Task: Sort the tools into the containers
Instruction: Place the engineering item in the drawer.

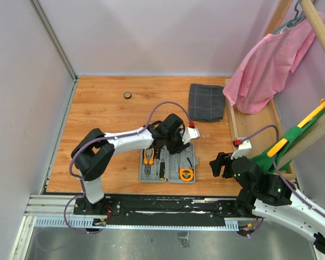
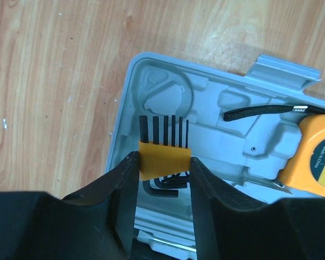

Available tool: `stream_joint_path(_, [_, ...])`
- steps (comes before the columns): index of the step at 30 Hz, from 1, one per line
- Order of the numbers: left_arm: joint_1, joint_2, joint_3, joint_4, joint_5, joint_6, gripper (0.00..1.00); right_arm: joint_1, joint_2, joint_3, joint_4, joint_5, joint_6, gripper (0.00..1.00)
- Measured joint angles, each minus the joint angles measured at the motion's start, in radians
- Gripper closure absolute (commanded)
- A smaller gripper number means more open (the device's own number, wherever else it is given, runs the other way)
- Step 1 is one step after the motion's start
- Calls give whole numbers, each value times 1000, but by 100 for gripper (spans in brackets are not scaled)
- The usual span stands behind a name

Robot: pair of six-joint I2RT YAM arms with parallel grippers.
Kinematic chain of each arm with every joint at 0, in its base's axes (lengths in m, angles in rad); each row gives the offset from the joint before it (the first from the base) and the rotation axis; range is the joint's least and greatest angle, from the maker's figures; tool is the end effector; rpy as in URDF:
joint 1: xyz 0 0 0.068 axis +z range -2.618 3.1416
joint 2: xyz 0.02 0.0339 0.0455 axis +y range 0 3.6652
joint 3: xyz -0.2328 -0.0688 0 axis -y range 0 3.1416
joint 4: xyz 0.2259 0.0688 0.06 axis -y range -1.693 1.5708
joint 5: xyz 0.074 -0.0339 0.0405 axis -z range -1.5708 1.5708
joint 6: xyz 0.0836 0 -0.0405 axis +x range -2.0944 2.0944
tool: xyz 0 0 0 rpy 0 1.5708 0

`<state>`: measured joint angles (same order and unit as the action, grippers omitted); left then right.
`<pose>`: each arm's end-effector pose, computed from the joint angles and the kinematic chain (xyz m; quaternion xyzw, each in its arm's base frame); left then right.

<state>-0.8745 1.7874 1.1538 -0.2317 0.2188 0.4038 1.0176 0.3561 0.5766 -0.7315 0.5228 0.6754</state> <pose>0.2353 -0.3097 0.1370 0.5867 0.7262 -0.1797 0.3101 0.1074 0.0945 0.2310 -0.0132 0.8436 0.2179 0.4905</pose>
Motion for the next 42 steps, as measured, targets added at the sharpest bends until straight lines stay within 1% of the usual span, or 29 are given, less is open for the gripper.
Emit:
stream_joint_path(3, [0, 31, 13, -22, -4, 23, 62, 0, 0, 0, 0, 0, 1, 29])
stream_joint_path(10, [0, 47, 13, -49, -34, 47, 56, 0, 0, 0, -1, 0, 2, 28])
stream_joint_path(15, [0, 48, 13, -51, -60, 56, 44, 0, 0, 0, -1, 0, 2, 28])
stream_joint_path(20, [0, 49, 13, -55, -85, 60, 35, 0, 0, 0, -1, -1, 2, 28])
stream_joint_path(27, [-2, 29, 11, -43, -92, 33, 35, 0, 2, 0, -1, -2, 1, 28])
stream_joint_path(31, [-2, -54, -34, 15, -89, -6, 35, 0, 28, 0, 3, -27, -10, 28])
stream_joint_path(35, [11, -200, -122, 119, -77, -87, 35, 0, 124, 2, 24, -82, -36, 30])
stream_joint_path(39, [55, -333, -231, 235, -82, -227, 36, -1, 267, 17, 61, -159, -92, 33])
stream_joint_path(42, [99, -418, -329, 289, -119, -354, 36, -19, 368, 46, 102, -217, -154, 33])
